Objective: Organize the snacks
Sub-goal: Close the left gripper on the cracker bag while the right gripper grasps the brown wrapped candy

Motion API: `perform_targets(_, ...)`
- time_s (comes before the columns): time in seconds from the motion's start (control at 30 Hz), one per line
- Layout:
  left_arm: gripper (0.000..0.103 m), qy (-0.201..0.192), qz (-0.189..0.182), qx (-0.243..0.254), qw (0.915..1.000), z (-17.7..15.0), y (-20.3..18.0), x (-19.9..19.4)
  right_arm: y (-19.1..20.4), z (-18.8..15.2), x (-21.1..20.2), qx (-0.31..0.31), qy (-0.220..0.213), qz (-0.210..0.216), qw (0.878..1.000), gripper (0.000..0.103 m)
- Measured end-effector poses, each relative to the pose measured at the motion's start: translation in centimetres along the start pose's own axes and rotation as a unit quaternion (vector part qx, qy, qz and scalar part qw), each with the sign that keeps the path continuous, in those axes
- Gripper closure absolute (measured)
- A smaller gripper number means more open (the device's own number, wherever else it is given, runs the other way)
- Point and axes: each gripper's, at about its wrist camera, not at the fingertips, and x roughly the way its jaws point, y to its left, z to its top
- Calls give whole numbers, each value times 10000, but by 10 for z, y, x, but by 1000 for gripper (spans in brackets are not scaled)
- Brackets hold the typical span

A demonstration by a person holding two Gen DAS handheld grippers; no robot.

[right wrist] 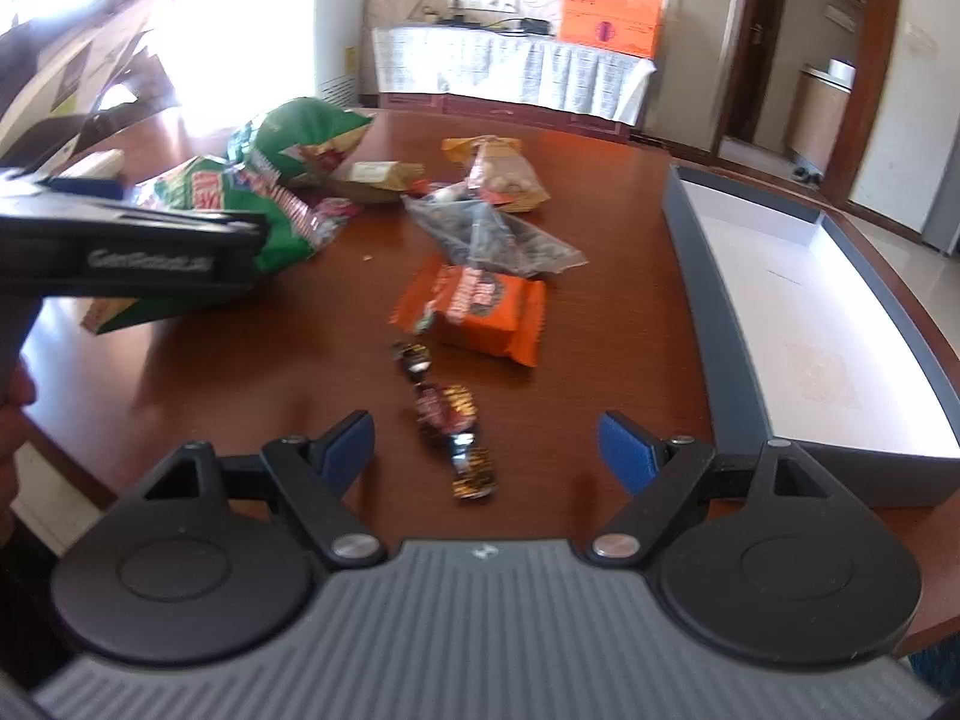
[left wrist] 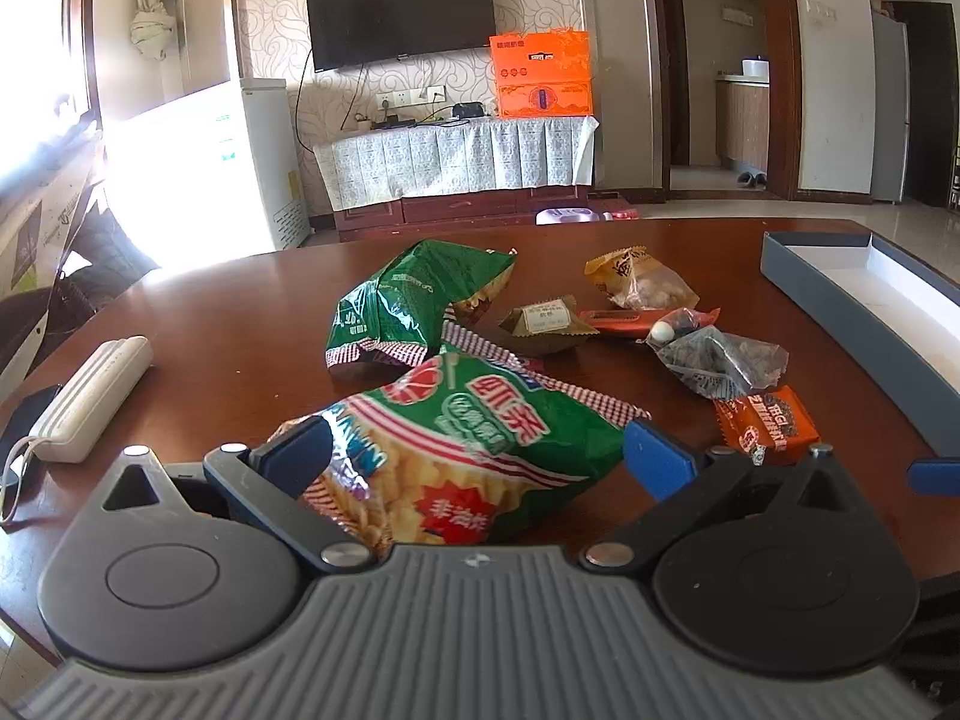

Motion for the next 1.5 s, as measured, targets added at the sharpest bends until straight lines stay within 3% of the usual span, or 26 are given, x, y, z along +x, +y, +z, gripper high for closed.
perform_targets(0.13, 0, -9, 182, -29, 9998, 3, 9, 3, -5, 0, -1, 112, 0, -23, 9999, 20)
perform_targets(0.3, 0, 248, 83, -488, 9985, 2, 26, 9, -7, 2, 2, 28, -23, 62, 10000, 20)
perform_targets(0.47, 0, 110, 10, -514, 9986, -1, 30, -5, -11, 4, 9, 87, 56, 148, 9998, 21)
perform_targets(0.7, 0, 214, 58, -332, 9992, -2, 22, 1, 0, 3, 8, -247, -22, 129, 9996, 21)
perform_targets(0.83, 0, 314, 71, -171, 9993, -4, 13, 8, 1, 4, 8, -243, -36, 145, 9996, 28)
perform_targets(1.1, 0, 155, 158, 365, 9991, 8, 0, 27, 1, 6, 10, -193, -6, 172, 9997, 28)
perform_targets(1.3, 0, 91, 21, 586, 9982, 8, -7, 34, -2, 9, 14, -124, 21, 177, 9998, 28)
perform_targets(1.33, 0, 82, -47, 573, 9983, 7, -7, 33, -1, 10, 14, -136, 8, 191, 9997, 31)
perform_targets(1.43, 0, 100, -195, 536, 9983, 6, -8, 33, 0, 12, 16, -218, -37, 243, 9995, 54)
perform_targets(1.5, 3, 100, -245, 558, 9981, 5, -9, 32, 0, 14, 18, -249, -41, 286, 9993, 61)
